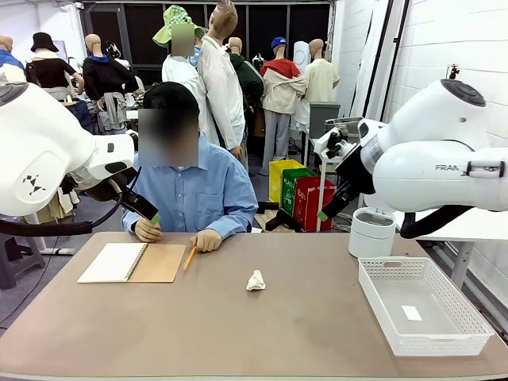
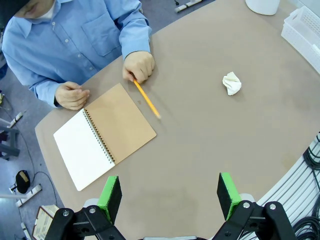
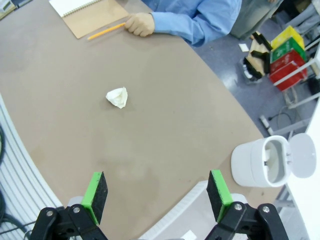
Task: Sort the paper based on its condition.
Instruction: If a person hands you a paper, place it in the Organizing basket , and if it's crumpled, put it in the Trash can.
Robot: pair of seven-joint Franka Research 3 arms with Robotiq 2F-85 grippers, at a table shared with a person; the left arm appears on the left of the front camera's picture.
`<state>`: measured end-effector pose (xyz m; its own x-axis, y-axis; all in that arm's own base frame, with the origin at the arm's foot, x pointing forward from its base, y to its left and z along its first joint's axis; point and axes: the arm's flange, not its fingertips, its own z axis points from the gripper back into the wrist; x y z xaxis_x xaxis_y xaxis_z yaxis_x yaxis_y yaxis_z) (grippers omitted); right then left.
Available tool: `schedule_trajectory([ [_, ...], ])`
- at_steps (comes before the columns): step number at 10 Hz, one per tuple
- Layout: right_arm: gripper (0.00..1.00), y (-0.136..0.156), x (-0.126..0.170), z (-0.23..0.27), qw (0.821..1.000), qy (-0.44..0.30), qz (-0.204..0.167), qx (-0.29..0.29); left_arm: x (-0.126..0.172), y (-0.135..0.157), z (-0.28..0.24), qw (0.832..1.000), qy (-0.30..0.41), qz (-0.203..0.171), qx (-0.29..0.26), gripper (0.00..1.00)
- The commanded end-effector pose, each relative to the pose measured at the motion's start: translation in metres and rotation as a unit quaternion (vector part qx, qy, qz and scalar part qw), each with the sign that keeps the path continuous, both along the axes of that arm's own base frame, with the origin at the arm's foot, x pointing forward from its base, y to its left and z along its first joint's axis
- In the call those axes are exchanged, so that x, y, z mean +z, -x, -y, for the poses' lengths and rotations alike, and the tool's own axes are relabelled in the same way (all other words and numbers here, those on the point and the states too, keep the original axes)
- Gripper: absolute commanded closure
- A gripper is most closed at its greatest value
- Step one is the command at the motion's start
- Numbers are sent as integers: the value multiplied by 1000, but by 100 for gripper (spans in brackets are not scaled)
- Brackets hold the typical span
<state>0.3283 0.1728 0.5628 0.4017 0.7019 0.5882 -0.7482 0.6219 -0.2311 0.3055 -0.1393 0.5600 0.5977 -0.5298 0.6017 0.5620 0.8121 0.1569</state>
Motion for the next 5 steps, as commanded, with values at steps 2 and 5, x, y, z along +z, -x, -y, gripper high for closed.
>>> schedule_trajectory([
  [2,0,-41,-20,-43,998,46,-27,25,0,0,0,1000,1,1,0,0],
  [5,0,-70,-57,-81,995,76,-41,44,0,0,0,1000,1,1,0,0],
])
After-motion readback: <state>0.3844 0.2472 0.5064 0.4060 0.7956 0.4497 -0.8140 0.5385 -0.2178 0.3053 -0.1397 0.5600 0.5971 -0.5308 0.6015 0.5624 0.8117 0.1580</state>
